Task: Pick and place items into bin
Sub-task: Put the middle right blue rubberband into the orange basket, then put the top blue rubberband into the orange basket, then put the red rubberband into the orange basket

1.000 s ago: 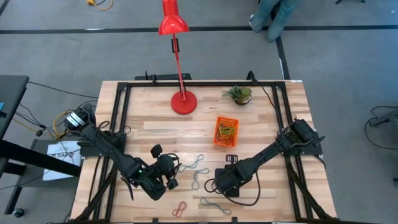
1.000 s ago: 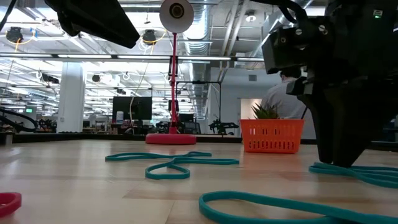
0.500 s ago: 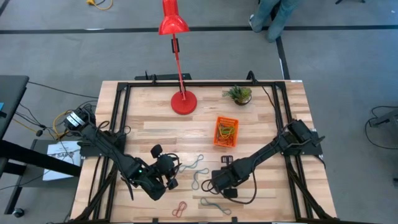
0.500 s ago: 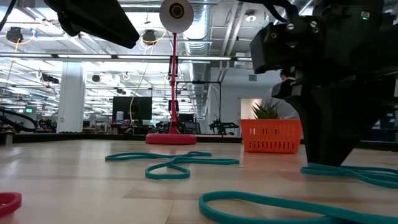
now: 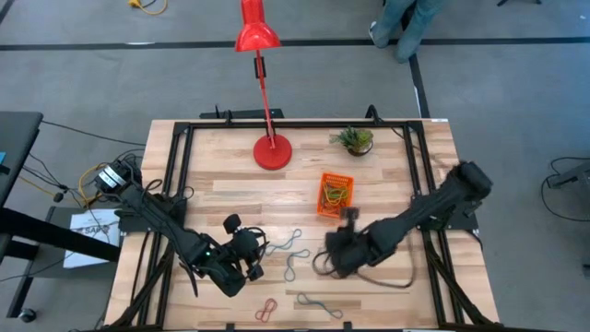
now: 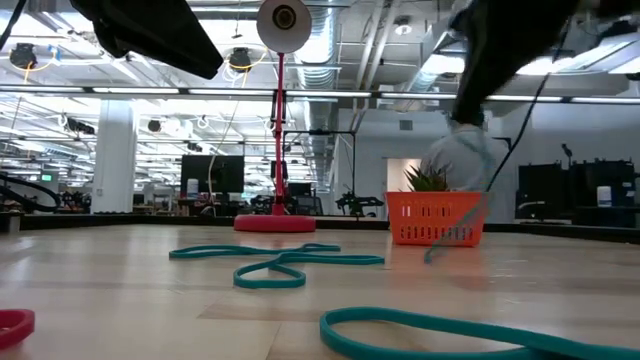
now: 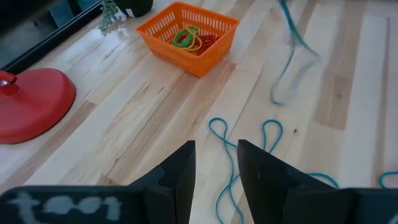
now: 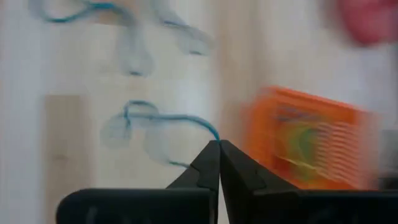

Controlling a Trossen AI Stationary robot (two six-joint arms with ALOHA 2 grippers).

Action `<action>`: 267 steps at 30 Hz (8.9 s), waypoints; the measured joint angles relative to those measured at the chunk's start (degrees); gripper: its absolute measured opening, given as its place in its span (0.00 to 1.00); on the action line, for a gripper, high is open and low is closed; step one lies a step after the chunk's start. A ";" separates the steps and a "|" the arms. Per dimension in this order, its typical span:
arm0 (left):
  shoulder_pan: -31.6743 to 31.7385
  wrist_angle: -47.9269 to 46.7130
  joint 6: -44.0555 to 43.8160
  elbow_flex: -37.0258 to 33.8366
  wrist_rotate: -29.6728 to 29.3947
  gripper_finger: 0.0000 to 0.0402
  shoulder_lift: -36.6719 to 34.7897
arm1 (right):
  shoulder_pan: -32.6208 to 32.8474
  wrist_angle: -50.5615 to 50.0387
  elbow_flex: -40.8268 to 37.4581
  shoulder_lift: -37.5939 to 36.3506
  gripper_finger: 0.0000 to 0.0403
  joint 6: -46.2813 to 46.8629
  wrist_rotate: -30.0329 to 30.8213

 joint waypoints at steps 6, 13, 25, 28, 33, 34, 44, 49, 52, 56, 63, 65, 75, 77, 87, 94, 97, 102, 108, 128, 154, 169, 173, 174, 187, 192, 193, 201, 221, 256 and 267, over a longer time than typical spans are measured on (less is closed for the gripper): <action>0.28 0.31 0.02 -0.11 -0.02 0.27 0.00 | -2.79 -7.94 -0.97 -9.00 0.00 4.69 15.57; 0.44 0.83 0.34 -0.11 -0.23 0.27 0.00 | -11.19 -6.33 -6.26 -11.36 0.00 4.28 17.65; 0.42 0.28 0.71 -0.11 0.17 0.27 0.00 | -17.17 -0.81 -9.88 -1.33 0.06 5.50 11.75; 0.42 0.02 0.74 -0.11 0.19 0.27 0.00 | -17.72 -0.83 -9.89 1.24 0.10 5.47 11.36; 0.42 -0.25 0.76 -0.11 0.21 0.27 0.00 | -18.09 -1.48 -9.26 3.27 0.16 5.35 11.02; 0.42 -0.33 0.78 -0.11 0.21 0.27 0.00 | -18.11 -1.17 -8.82 3.35 0.17 4.85 10.90; 0.42 -0.58 -0.02 -0.09 3.48 0.27 0.00 | -14.89 -0.99 -1.30 1.05 0.19 1.01 5.20; 0.26 1.66 -1.55 -0.82 4.98 0.27 1.41 | -10.32 7.42 -0.07 0.31 0.19 -5.66 -6.00; 0.70 5.89 -1.44 -2.33 6.33 0.27 3.26 | -7.36 13.37 -0.28 0.43 0.19 -11.08 -16.41; 1.78 9.42 -1.38 -2.99 7.25 0.27 7.11 | -3.71 21.61 -1.18 0.66 0.19 -15.12 -25.27; 5.06 14.21 2.51 -2.96 11.65 0.27 14.71 | 1.47 29.80 -1.06 0.47 0.19 -14.89 -25.56; 5.96 14.07 3.39 -2.99 11.92 0.27 16.22 | 2.44 32.27 -1.08 0.47 0.19 -14.69 -25.64; 9.34 17.12 9.12 -3.10 19.33 0.27 17.79 | 4.99 33.30 -1.09 0.53 0.19 -14.04 -25.53; 10.13 17.40 10.47 -3.08 22.52 0.27 17.76 | 5.01 33.30 -1.09 0.53 0.19 -14.02 -25.55; 13.98 18.54 11.80 -2.95 30.83 0.03 17.33 | 4.90 33.15 -1.09 0.56 0.19 -13.25 -25.51; 15.82 20.35 15.47 -1.25 30.25 0.00 14.61 | 4.90 25.80 -1.11 -1.08 0.19 -10.59 -23.65; 17.57 21.37 20.66 1.76 28.92 0.00 11.35 | 4.90 20.92 -1.11 -4.61 0.19 -10.60 -20.44; 22.76 20.87 33.22 8.09 28.85 0.00 8.59 | 4.90 11.58 -1.09 -12.73 0.19 -12.51 -11.27; 31.72 22.48 45.35 15.19 34.43 0.00 9.34 | 4.79 8.97 -7.09 -25.17 0.19 -16.29 -11.35; 45.60 34.15 45.27 16.55 54.00 0.00 20.96 | -7.57 63.95 -60.58 -51.94 0.19 -14.90 -14.89; 43.35 27.54 49.11 25.13 50.60 0.00 22.98 | -10.83 64.03 -63.42 -50.83 0.19 -11.52 -15.17; 43.32 28.29 49.11 25.24 50.09 0.10 27.04 | -10.83 62.80 -63.41 -50.83 0.19 -11.53 -15.15; 43.32 28.13 48.93 25.24 50.09 0.17 27.12 | -10.83 62.70 -63.41 -50.83 0.19 -11.53 -15.13; 43.32 28.13 48.38 25.24 50.10 0.18 27.12 | -10.83 62.59 -63.41 -50.83 0.19 -11.53 -15.13; 36.74 22.75 50.90 32.80 60.05 0.19 26.51 | -10.88 62.78 -63.41 -50.83 0.19 -12.45 -13.34; 31.38 7.77 51.91 40.65 54.50 0.19 24.64 | -10.86 63.03 -63.41 -50.83 0.19 -12.45 -13.43; 30.15 4.45 50.89 41.77 52.86 0.19 24.00 | -10.86 63.08 -63.41 -50.83 0.19 -12.45 -13.44; 16.44 -11.55 42.36 44.13 33.27 0.19 12.99 | -10.77 62.51 -63.41 -50.82 0.19 -9.11 -13.51; -9.19 1.05 -11.14 9.35 16.21 0.19 7.37 | -12.11 63.94 -63.39 -50.81 0.19 -9.06 -13.32; -8.26 26.38 0.92 0.13 27.20 0.19 19.65 | -18.66 64.35 -63.39 -50.81 0.19 -7.55 -13.51; -7.22 26.87 -2.99 0.13 33.28 0.19 19.79 | -18.64 64.33 -63.39 -50.81 0.19 -7.49 -13.52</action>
